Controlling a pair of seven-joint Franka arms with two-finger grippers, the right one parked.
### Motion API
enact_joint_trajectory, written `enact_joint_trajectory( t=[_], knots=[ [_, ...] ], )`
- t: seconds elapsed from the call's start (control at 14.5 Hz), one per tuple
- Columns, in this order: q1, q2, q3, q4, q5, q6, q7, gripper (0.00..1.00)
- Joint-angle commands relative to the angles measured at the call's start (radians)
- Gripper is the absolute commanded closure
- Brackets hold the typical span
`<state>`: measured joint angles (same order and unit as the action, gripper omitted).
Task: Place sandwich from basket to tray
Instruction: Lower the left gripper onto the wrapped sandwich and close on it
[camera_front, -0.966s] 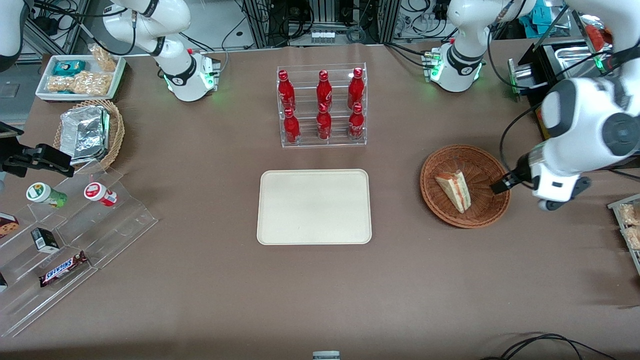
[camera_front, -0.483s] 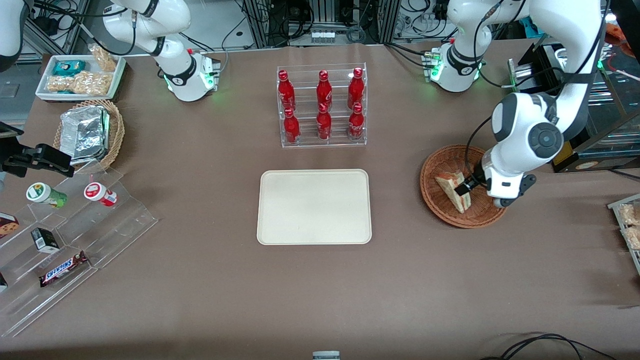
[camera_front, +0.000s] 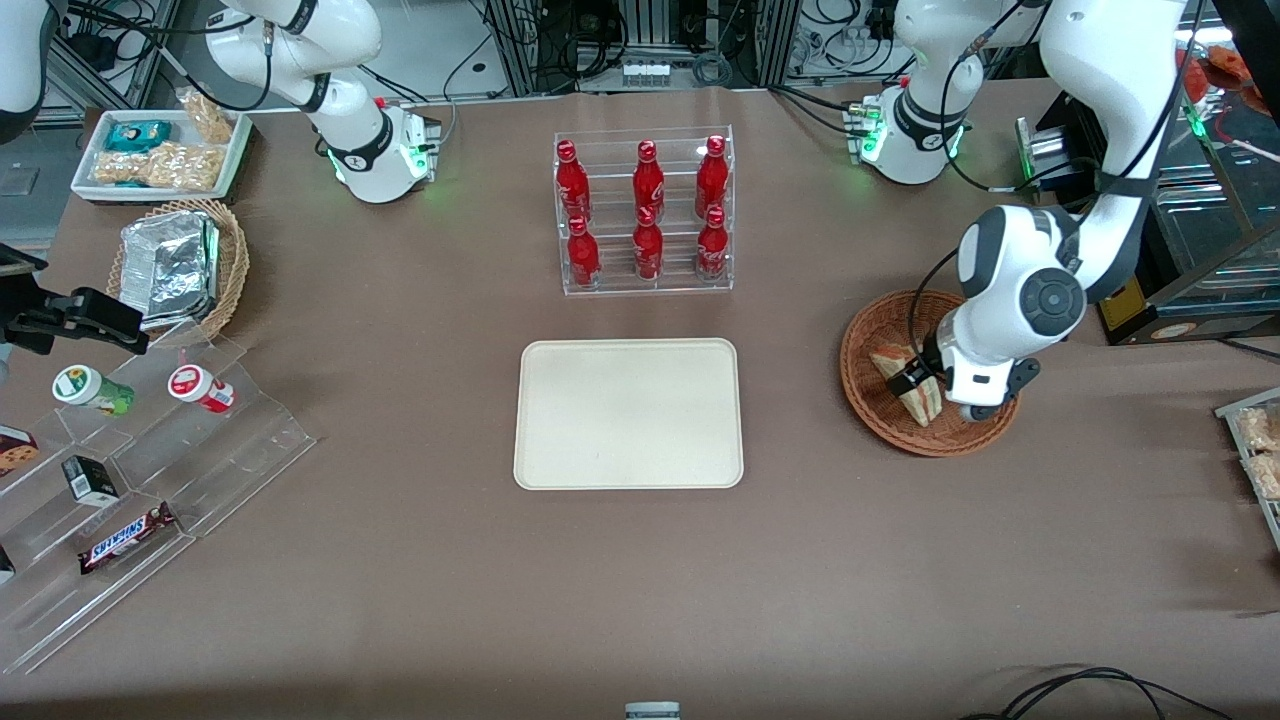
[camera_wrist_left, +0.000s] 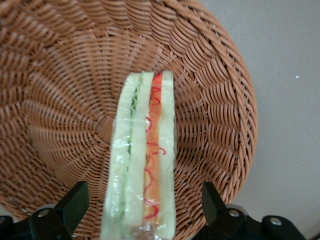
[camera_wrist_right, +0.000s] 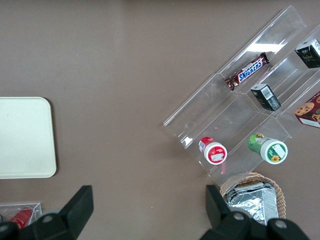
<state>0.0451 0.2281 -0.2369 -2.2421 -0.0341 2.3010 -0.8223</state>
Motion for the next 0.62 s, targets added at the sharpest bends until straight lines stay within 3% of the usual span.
enact_joint_trajectory(
  t=[0.0,0.07,0.21,0.28,0.34,0.41,0.55],
  knots=[
    [-0.008,0.01,0.002,-0.02,-0.009,0.017,-0.018,0.0],
    [-0.008,0.011,0.004,-0.022,-0.009,0.012,-0.017,0.05],
    [-0.005,0.011,0.004,-0.024,-0.007,-0.012,-0.012,0.57],
    [-0.001,0.01,0.004,-0.021,-0.009,-0.037,-0.008,0.75],
    [0.002,0.005,0.005,-0.016,-0.009,-0.051,-0.003,0.85],
    [0.004,-0.006,0.008,-0.013,-0.009,-0.061,0.002,0.89],
    [0.004,-0.036,0.008,0.002,-0.007,-0.081,0.026,0.91]
  ],
)
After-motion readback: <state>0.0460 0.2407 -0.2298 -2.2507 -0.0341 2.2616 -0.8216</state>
